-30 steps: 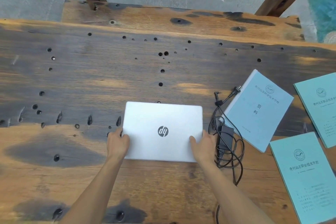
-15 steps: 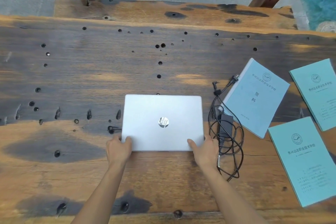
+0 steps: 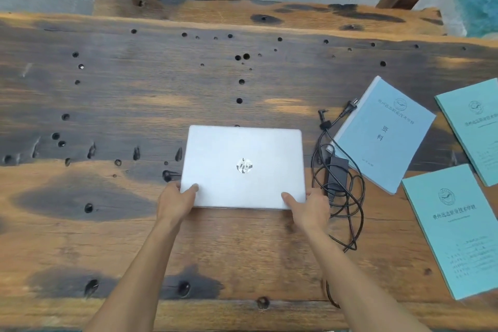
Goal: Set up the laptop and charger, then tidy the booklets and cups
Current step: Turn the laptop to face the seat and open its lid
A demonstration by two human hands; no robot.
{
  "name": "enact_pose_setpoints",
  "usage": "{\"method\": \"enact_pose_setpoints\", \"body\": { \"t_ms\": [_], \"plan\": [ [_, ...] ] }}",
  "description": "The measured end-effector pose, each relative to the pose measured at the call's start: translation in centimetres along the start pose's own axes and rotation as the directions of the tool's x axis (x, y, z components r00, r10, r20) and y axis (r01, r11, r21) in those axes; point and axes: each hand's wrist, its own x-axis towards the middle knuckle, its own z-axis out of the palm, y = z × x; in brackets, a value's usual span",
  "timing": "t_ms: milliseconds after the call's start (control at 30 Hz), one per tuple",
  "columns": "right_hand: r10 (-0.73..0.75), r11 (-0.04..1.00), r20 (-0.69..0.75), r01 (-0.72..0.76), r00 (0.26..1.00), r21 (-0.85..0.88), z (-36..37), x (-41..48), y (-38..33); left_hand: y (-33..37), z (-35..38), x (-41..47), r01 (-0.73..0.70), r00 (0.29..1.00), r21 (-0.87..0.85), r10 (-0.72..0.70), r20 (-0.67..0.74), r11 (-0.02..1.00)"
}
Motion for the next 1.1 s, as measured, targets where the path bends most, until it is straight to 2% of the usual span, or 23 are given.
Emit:
{"method": "enact_pose_setpoints", "body": {
  "t_ms": [400,600,700,833,933,1100],
  "plan": [
    [-0.079,0.996,0.132,0.084,0.988,-0.03,-2.3,0.6,0.8,0.2,-2.4,0.9,0.048,0.983,-0.126,-0.024,0.183,0.991],
    [-0.094,0.995,0.255,0.102,0.962,-0.017,-3.3,1.4,0.6,0.7,-3.9,1.3,0.131,0.94,-0.145,-0.076,0.333,0.981],
    [-0.073,0.996,0.356,0.049,0.932,0.077,-3.6,1.8,0.2,1.4,-4.9,1.5,0.165,0.893,-0.118,-0.097,0.439,0.979],
    [-0.125,0.977,0.451,0.03,0.884,0.212,-4.4,1.8,-0.3,1.8,-5.5,1.3,0.14,0.846,-0.122,-0.055,0.531,0.982],
    [-0.13,0.975,0.474,0.027,0.871,0.219,-4.8,1.8,0.3,1.1,-5.7,1.1,0.15,0.85,-0.213,-0.016,0.526,0.965],
    [-0.136,0.96,0.487,-0.006,0.863,0.28,-5.1,1.5,1.0,-1.0,-4.6,-0.7,0.136,0.906,-0.353,0.028,0.422,0.926]
  ]
}}
